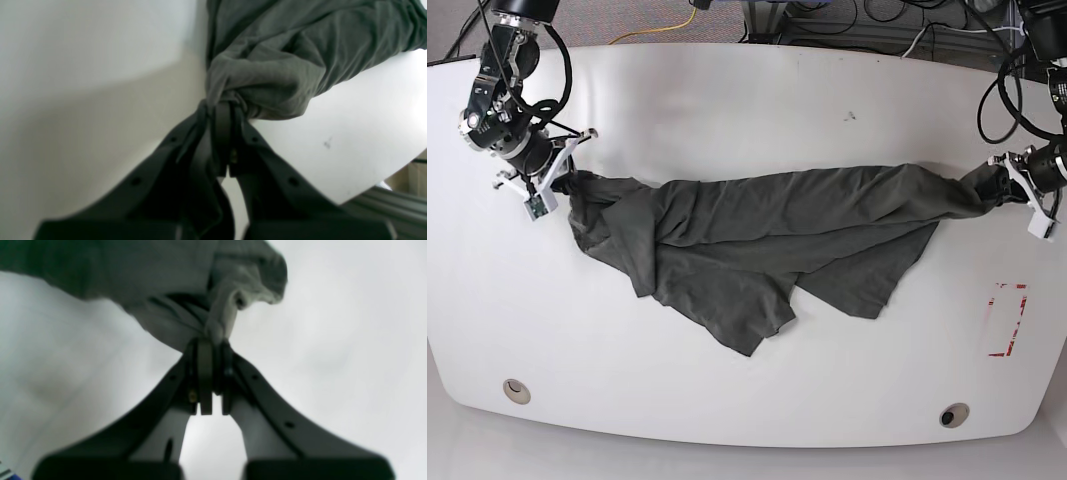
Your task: Layout the t-shirt on the table in an organized manner, then fold the t-shirt properly
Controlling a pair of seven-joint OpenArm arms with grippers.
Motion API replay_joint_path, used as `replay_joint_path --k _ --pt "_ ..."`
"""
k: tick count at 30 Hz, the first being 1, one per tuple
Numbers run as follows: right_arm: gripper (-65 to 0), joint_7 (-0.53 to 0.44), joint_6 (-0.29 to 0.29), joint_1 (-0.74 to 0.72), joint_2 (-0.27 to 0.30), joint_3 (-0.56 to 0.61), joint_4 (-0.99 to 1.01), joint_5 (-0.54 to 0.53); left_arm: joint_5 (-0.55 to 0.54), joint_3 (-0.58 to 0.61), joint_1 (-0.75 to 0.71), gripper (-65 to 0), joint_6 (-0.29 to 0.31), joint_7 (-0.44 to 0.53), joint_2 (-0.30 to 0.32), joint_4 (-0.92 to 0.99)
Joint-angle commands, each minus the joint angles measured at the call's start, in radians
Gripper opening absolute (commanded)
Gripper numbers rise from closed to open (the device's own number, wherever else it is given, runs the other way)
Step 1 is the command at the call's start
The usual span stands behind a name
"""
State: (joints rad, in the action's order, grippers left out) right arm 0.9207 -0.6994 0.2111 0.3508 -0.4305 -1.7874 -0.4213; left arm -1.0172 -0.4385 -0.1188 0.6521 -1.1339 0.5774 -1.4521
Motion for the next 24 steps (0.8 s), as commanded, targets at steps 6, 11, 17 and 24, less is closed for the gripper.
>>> replay_joint_path --k 6,11,17,24 --pt "-40.7 -0.019 0.001 0.055 0.018 -0.008 -0.019 -0.008 -0.019 -0.015 0.005 -64.4 0.001 0.021 0.074 -0.019" --pt "-13.5 -0.019 0.001 0.087 0.014 -0.09 -0.032 -0.012 -0.019 -0.016 0.006 -64.4 0.001 0.021 0.074 -0.019" --pt "-0.2 -0.019 0.001 0.073 0.018 -0.178 -0.044 -0.012 -0.019 -0.016 0.006 -64.4 0.001 0.024 0.074 -0.017" --pt "-0.2 0.061 0.001 -0.071 0.041 -0.182 -0.044 -0.014 -0.019 -0.016 0.008 -64.4 0.001 0.024 0.072 -0.017"
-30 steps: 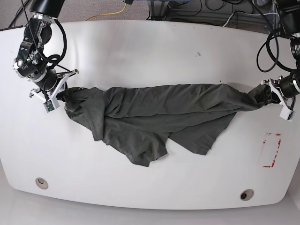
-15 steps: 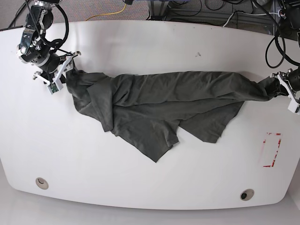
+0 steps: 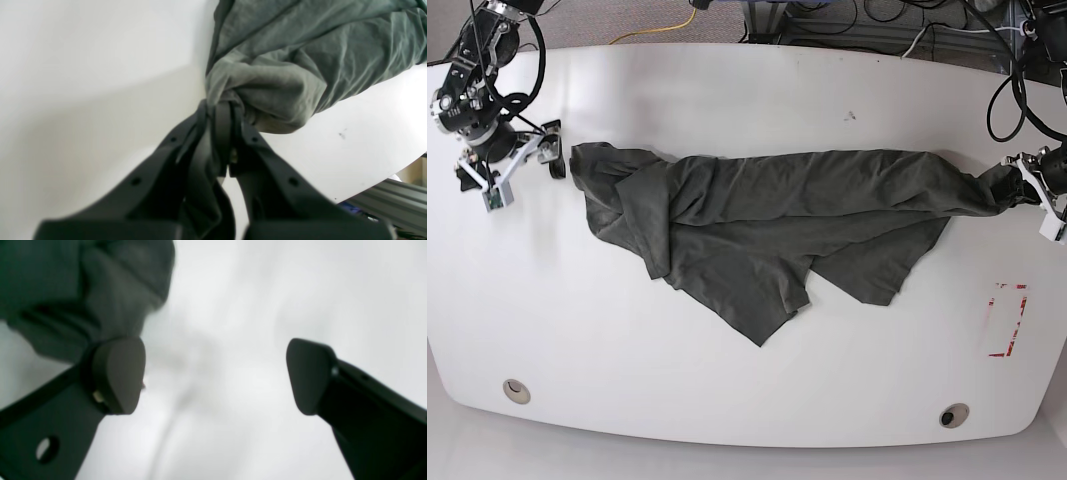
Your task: Layout the t-shirt on the table in an organized manner, then fold the t-shirt properly
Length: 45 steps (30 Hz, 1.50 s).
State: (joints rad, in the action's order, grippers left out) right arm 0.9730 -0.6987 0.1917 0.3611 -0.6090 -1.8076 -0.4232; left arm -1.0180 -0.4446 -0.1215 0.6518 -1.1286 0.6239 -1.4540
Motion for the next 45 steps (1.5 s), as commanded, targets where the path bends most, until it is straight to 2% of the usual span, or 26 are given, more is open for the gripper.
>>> replay_joint_path --k 1,6,12,19,28,42,45 --pt "-0.2 0.027 0.001 -0.074 0.029 0.004 -0.022 -0.012 -0.018 -0.01 0.01 -64.4 0.001 0.018 0.026 -0.015" --pt "-0.2 0.096 0.001 -0.219 0.019 0.108 0.009 -0.009 -0.018 -0.01 0.01 -64.4 0.001 0.018 0.024 -0.015" --pt "-0.2 0.116 0.001 -0.334 0.011 0.226 0.114 -0.009 -0.018 -0.01 0.01 -64.4 0.001 0.018 0.023 -0.02" --pt "-0.2 0.083 0.001 -0.438 0.008 0.357 0.303 -0.007 -0.018 -0.01 0.01 -64.4 0.001 0.018 0.023 -0.02" --pt "-0.2 0.001 0.001 -0.489 -0.004 0.481 0.477 -0.007 -0.018 -0.01 0.01 -64.4 0.001 0.018 0.021 -0.02" --pt "-0.5 -0.012 0.001 -0.496 -0.078 0.502 0.523 -0.007 -0.018 -0.01 0.01 -64.4 0.001 0.02 0.02 -0.017" --pt "-4.1 -0.01 0.001 -0.496 -0.084 0.504 0.521 -0.007 -0.018 -0.01 0.01 -64.4 0.001 0.02 0.02 -0.017"
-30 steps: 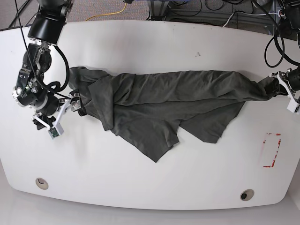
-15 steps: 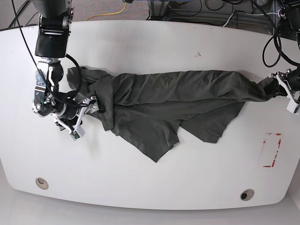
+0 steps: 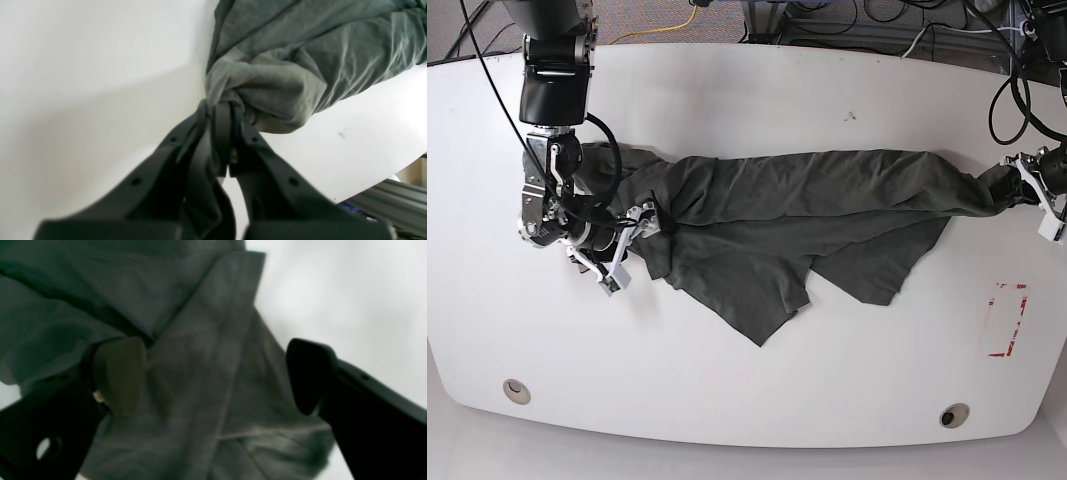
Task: Layout the t-shirt on the table in an organized manner, then fold the t-shirt properly
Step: 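Grasp the shirt edge beside the right gripper and gather it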
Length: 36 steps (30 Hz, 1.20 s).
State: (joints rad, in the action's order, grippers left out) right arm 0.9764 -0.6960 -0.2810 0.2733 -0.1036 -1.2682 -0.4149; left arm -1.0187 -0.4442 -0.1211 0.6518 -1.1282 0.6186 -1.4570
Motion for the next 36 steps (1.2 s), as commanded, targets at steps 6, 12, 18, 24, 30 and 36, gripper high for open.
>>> replay_joint_path --k 6,12,18,24,30,36 --pt "-13.0 -0.015 -0.002 -0.01 -0.019 -0.002 -0.018 -0.016 -0.018 -0.009 0.01 -64.4 0.001 0.02 0.025 -0.012" --pt "-12.7 -0.017 -0.002 -0.004 -0.029 -0.005 -0.018 -0.016 -0.018 -0.009 0.01 -64.4 0.001 0.02 0.025 -0.012" --pt "-12.7 -0.02 -0.002 0.009 -0.03 -0.006 -0.017 -0.016 -0.018 -0.009 0.01 -64.4 0.003 0.02 0.025 -0.012" --pt "-12.7 -0.02 -0.002 0.01 -0.024 -0.009 -0.017 -0.014 -0.018 -0.008 0.01 -64.4 0.003 0.02 0.025 -0.012" --pt "-12.7 -0.018 -0.002 0.01 -0.022 -0.069 -0.018 -0.014 -0.018 -0.006 0.01 -64.4 0.003 0.02 0.025 -0.012" --pt "-12.8 -0.014 -0.002 0.012 -0.022 -0.071 -0.018 -0.014 -0.018 -0.006 0.01 -64.4 0.003 0.02 0.025 -0.012"
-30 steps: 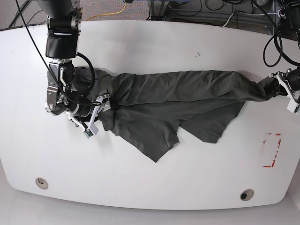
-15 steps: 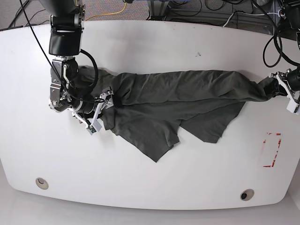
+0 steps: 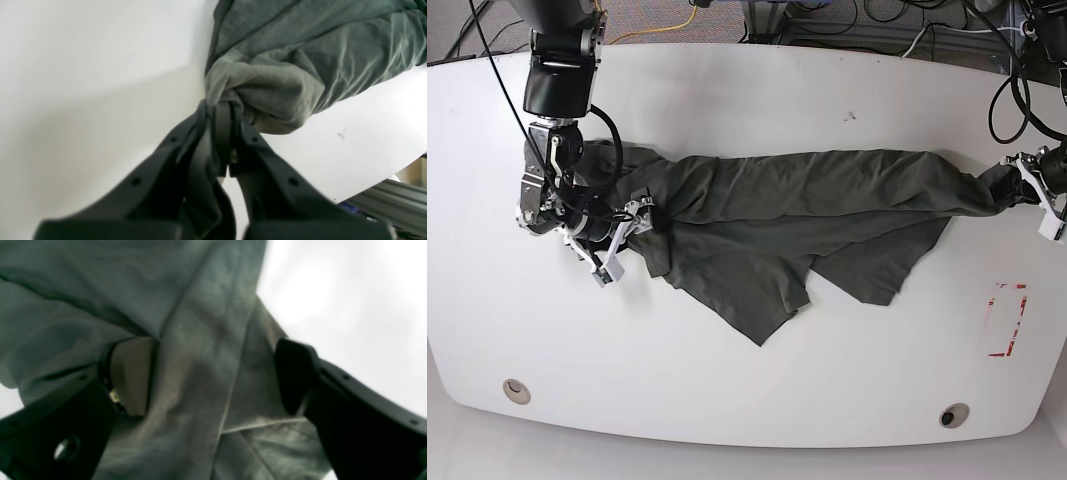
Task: Layout the t-shirt on the table in an organized manner, then fold the t-shirt properly
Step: 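Grasp the shirt edge beside the right gripper and gather it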
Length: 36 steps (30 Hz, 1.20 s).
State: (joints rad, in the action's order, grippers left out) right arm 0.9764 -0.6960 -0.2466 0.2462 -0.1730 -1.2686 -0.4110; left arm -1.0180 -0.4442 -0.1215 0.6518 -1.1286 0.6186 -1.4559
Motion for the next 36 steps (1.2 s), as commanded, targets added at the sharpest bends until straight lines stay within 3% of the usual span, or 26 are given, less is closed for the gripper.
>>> replay_joint_path --k 1,11,27,30,36 --pt "-12.8 -0.014 -0.002 -0.021 0.003 -0.001 -0.018 -0.019 -0.018 -0.006 0.012 -64.4 0.003 0.02 0.025 -0.013" --pt "-14.9 -0.014 -0.002 0.01 -0.006 -0.001 -0.023 -0.024 -0.018 -0.006 0.012 -64.4 0.003 0.02 0.025 -0.013" --pt "-52.0 -0.014 -0.002 0.005 -0.025 -0.001 -0.026 -0.024 -0.017 -0.005 0.012 -64.4 0.003 0.02 0.025 -0.013" --pt "-55.8 -0.014 -0.002 -0.001 -0.025 -0.001 -0.041 -0.024 -0.017 -0.005 0.012 -64.4 0.003 0.02 0.025 -0.013" --pt "-56.1 0.014 -0.002 -0.001 -0.021 -0.004 -0.113 -0.024 -0.017 -0.005 0.012 -64.4 0.003 0.02 0.024 -0.013"
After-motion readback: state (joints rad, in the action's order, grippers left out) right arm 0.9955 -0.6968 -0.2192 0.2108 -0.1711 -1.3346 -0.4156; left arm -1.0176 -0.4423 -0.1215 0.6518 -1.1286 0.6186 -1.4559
